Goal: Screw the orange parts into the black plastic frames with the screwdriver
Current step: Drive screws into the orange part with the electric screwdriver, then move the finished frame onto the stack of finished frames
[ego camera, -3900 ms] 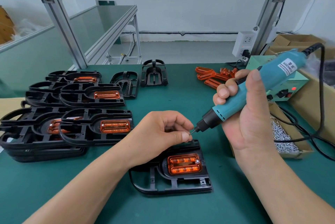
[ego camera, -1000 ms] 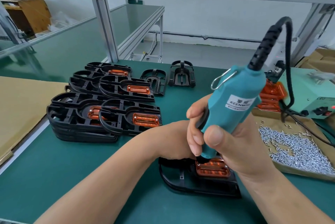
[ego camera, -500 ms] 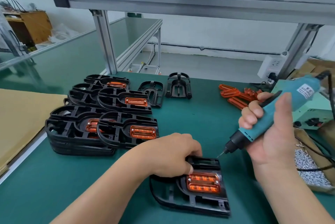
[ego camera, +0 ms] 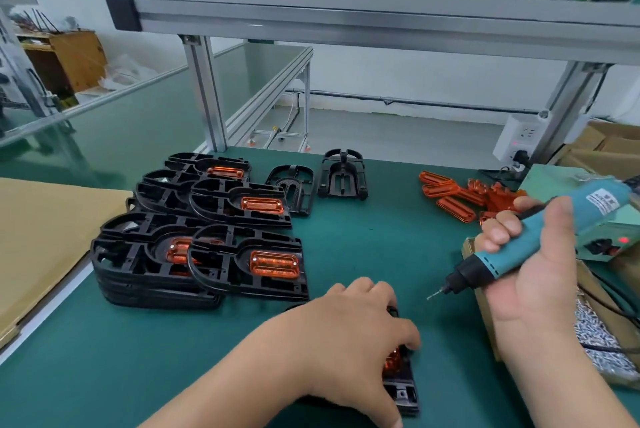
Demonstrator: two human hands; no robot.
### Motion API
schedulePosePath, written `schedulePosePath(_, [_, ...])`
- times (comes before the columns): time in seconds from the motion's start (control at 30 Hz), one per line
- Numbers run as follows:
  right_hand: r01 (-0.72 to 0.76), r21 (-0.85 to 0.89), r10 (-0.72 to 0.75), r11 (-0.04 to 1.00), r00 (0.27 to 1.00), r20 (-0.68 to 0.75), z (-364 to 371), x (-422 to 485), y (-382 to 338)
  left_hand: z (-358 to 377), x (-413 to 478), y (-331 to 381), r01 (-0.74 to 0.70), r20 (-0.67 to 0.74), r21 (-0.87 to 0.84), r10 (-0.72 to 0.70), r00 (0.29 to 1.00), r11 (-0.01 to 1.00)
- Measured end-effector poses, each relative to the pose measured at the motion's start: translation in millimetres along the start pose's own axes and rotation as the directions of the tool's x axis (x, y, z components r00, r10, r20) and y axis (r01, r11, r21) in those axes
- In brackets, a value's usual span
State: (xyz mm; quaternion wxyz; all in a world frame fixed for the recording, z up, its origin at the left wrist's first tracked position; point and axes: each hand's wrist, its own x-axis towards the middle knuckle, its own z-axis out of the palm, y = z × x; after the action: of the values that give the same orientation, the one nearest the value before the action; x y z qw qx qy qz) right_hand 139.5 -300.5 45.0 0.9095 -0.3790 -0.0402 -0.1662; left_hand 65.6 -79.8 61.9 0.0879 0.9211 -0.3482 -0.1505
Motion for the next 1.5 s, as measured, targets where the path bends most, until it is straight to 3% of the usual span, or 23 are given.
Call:
schedulePosePath(0.13, [0.024,0.046,-0.021,0.999,0.999,-0.048,-6,5,-4,-4,-2,4,0.042,0.004,0.040,-0.042,0.999,0.998])
schedulePosePath(0.27, [0.049,0.052,-0.044,0.997,0.994,-0.100,-9,7,-6,-15,-6,5,0.068,-0.091,0.119,-0.057,0.994,0.991])
schedulePosePath(0.47, [0.078,0.059,-0.067,0.995,0.983,-0.172,-10,9,-5,-51,-29,-21,0.212,-0.321,-0.077,-0.226,0.920,0.974])
schedulePosePath(0.6, [0.056,0.038,-0.048,0.998,0.982,-0.181,-9,10,-2,-82,-58,-57,0.367,-0.444,-0.285,-0.462,0.768,0.885])
schedulePosePath(0.73, [0.042,0.032,-0.037,0.999,0.987,-0.156,-9,11,-1,-103,-89,-109,0.532,-0.540,-0.373,-0.644,0.542,0.760])
schedulePosePath(0.87, [0.022,0.017,-0.020,1.000,0.991,-0.136,-8,10,-2,-110,-114,-165,0.759,-0.514,-0.366,-0.797,0.317,0.538])
schedulePosePath(0.97, [0.029,0.019,-0.027,0.999,0.992,-0.120,-8,9,-1,-102,-121,-185,0.833,-0.447,-0.383,-0.869,0.212,0.400])
schedulePosePath(1.2, [0.029,0.017,-0.028,0.999,0.997,-0.067,-6,10,3,-81,-117,-194,0.886,-0.390,-0.362,-0.911,0.137,0.289])
schedulePosePath(1.5, [0.032,0.023,-0.031,0.999,0.998,-0.056,-8,10,3,-80,-116,-202,0.902,-0.381,-0.313,-0.909,0.167,0.297])
